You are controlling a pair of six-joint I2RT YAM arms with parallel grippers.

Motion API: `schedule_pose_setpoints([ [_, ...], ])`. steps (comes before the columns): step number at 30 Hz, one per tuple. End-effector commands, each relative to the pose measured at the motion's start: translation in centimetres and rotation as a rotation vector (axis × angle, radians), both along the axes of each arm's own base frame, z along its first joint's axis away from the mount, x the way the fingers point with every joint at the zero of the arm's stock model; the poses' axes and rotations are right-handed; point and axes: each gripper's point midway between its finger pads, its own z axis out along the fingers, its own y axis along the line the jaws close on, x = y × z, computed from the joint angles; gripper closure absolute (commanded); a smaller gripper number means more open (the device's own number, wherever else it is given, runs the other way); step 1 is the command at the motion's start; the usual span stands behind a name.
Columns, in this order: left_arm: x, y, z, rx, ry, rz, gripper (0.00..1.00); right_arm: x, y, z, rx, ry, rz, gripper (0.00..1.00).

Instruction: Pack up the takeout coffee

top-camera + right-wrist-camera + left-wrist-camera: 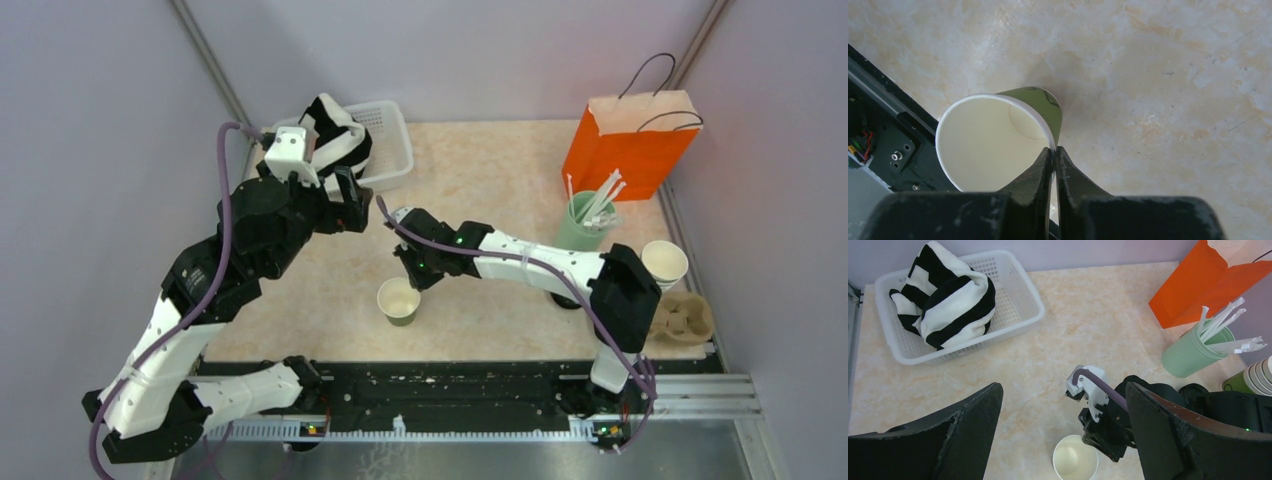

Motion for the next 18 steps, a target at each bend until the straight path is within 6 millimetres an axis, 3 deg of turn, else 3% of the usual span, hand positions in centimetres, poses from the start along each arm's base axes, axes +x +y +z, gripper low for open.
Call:
schedule_pose_setpoints([
  [1, 0.0, 0.2, 1.3, -0.024, -0.038, 0.008, 0.02, -0.9, 0.6, 0.5, 0.012, -0.001, 0.011, 0.90],
  [6, 0.1, 0.1, 1.1, -0.015, -0.034, 0.007, 0.02, 0.4, -1.5, 4.9, 0.047, -0.032, -0.093, 0.67],
  [8, 0.2, 0.0, 1.1, -0.011, -0.034, 0.006, 0.01, 1.3, -3.8, 6.3, 0.049, -0.047, -0.175, 0.58],
  [10, 0.3, -0.1, 1.0, -0.007, -0.030, 0.004, 0.02, 2.0, -7.6, 7.7, 0.051, -0.066, -0.283, 0.49],
  [12, 0.4, -0.3, 0.8, -0.004, -0.028, -0.001, 0.02, 2.9, -12.5, 7.1, 0.029, -0.062, -0.426, 0.44],
  [15, 0.6, -0.9, 0.4, -0.002, -0.020, -0.017, 0.02, 2.7, -19.7, 4.1, -0.040, -0.016, -0.609, 0.41],
  [18, 0.7, -1.5, 0.0, 0.008, -0.012, -0.040, 0.02, 1.6, -24.7, 1.6, -0.152, 0.007, -0.710, 0.38],
])
